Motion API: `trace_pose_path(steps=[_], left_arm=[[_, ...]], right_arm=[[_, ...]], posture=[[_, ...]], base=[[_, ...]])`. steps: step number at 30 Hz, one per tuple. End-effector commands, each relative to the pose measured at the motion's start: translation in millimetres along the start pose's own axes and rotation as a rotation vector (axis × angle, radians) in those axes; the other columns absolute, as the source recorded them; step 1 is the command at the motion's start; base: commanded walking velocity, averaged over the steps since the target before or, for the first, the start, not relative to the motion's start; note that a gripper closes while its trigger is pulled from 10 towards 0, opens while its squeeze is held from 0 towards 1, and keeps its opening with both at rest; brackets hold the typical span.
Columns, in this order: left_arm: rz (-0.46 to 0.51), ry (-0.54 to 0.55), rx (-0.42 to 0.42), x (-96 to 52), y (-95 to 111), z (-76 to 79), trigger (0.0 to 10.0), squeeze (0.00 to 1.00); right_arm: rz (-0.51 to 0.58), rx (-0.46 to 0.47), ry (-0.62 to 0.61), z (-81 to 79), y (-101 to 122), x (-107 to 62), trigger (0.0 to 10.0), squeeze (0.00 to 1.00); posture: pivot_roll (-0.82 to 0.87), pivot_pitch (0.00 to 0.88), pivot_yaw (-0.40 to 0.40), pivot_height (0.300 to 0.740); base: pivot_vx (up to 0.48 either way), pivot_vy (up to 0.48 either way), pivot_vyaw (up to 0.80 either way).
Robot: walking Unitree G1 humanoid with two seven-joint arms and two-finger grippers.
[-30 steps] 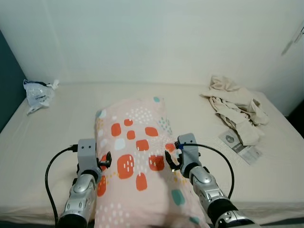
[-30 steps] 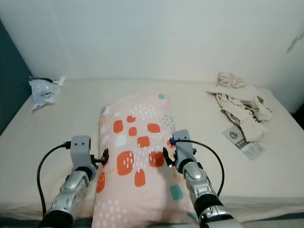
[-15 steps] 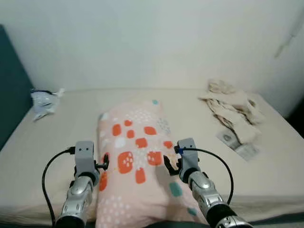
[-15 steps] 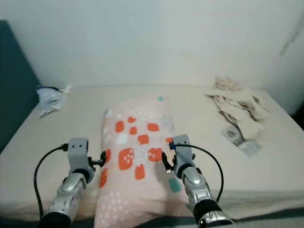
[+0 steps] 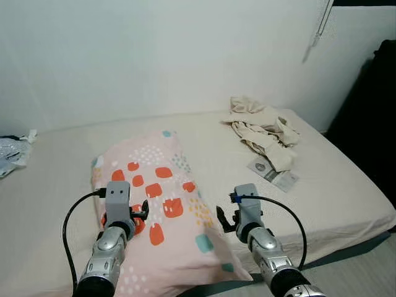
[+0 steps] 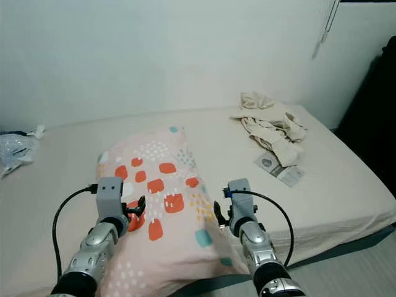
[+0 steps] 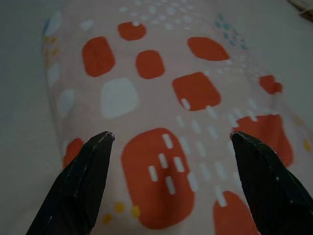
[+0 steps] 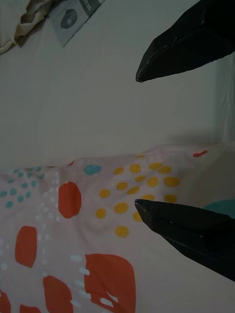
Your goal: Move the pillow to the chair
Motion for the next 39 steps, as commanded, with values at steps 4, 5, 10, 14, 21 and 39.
trace_pose_path(steps=[4, 5, 10, 14, 21, 39], left_arm=[[-0.050, 0.024, 0.034, -1.8, -8.9, -6.6, 10.0, 0.00], [-0.050, 0.024, 0.033, -2.0, -9.0, -6.7, 10.0, 0.00], [-0.056, 0.018, 0.035, -3.2, -10.5, -7.0, 10.0, 0.00], [-0.060, 0.013, 0.027, -4.2, -11.7, -6.8, 10.0, 0.00], [-0.065, 0.009, 0.022, -5.1, -12.5, -6.7, 10.0, 0.00], [-0.068, 0.013, 0.043, -6.3, -12.2, -11.8, 10.0, 0.00]], right_arm=[[-0.027, 0.009, 0.003, -0.4, -5.3, -0.9, 10.0, 0.00], [-0.029, 0.009, 0.004, -0.5, -5.5, -0.9, 10.0, 0.00], [-0.033, 0.013, 0.006, -0.1, -5.7, -0.9, 10.0, 0.00], [-0.037, 0.018, 0.005, 0.1, -6.5, -1.2, 10.0, 0.00], [-0.043, 0.025, 0.007, -1.1, -8.6, -1.6, 10.0, 0.00], [-0.052, 0.034, 0.012, -4.2, -11.6, -1.7, 10.0, 0.00]], posture=[[-0.02, 0.072, -0.006, 0.705], [-0.02, 0.072, -0.006, 0.705], [-0.02, 0.083, -0.004, 0.705], [-0.02, 0.085, -0.003, 0.705], [-0.02, 0.089, -0.002, 0.705], [0.00, 0.096, 0.005, 0.705]], base=[[0.000, 0.000, 0.00], [0.000, 0.000, 0.00], [0.000, 0.000, 0.00], [0.000, 0.000, 0.00], [-0.173, 0.000, 0.00], [-0.283, 0.000, 0.00]])
Point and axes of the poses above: a point about 5 cm out from each wrist's last joint towards the gripper, its own x axis pointing out of the wrist towards the gripper, its own y axis along the axis of the wrist's last joint, z = x × y, the point moved 2 cm from there along x, pointing out of the wrist towards the gripper, and after that the axes turned 11 degrees about x, right-handed, at the moved point
